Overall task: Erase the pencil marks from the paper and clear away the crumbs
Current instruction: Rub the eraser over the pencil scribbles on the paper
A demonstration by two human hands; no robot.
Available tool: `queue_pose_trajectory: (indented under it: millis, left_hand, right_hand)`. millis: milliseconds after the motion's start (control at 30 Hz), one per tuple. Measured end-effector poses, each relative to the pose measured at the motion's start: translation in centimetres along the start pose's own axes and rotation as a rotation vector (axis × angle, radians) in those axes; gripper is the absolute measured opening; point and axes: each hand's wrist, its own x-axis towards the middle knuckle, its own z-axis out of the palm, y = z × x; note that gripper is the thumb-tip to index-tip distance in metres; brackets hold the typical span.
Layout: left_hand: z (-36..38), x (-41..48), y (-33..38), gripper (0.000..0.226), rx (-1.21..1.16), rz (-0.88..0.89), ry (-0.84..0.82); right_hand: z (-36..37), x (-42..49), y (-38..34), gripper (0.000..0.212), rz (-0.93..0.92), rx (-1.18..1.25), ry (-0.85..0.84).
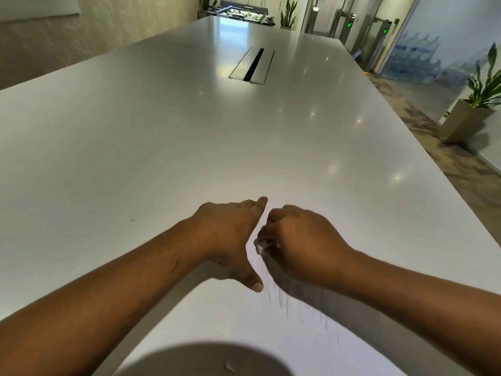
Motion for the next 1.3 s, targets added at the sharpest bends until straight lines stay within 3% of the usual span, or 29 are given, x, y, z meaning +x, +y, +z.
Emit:
queue_pose_trajectory:
  millis: [133, 333, 500, 667, 833, 1000, 1200, 1300]
  left_hand:
    - [0.1, -0.1, -0.1, 0.148, -0.012, 0.005, 0.0]
    - [0.1, 0.0, -0.1, 0.146, -0.011, 0.013, 0.013]
    - [0.3, 0.1, 0.0, 0.139, -0.002, 0.017, 0.022]
    - [0.1, 0.1, 0.0, 0.148, 0.003, 0.014, -0.001]
    - [0.1, 0.0, 0.1, 0.148, 0.005, 0.001, 0.002]
    - [0.1, 0.1, 0.0, 0.149, 0.004, 0.013, 0.006]
    - [0.0, 0.0, 0.0, 0.149, 0.004, 0.012, -0.004]
    - [-0.1, 0.1, 0.1, 0.147, 0.005, 0.015, -0.008]
  right_hand:
    - [0.5, 1.9, 2.1, 0.017, 0.094, 0.01, 0.102]
    - [0.3, 0.1, 0.2, 0.013, -0.106, 0.03, -0.019]
    - [0.4, 1.8, 1.4, 0.015, -0.019, 0.03, 0.066]
    - [-0.4, -0.1, 0.0, 0.019, -0.121, 0.085, -0.157]
    - [-0.2, 0.9, 1.0, 0.015, -0.052, 0.037, -0.009]
    - [-0.5, -0.7, -0.3, 0.02, -0.137, 0.068, -0.179]
    - [-0.2, 1.0, 1.0, 0.019, 0.047, 0.013, -0.014]
    - [-0.1, -0.2, -0.3, 0.021, -0.005, 0.036, -0.068]
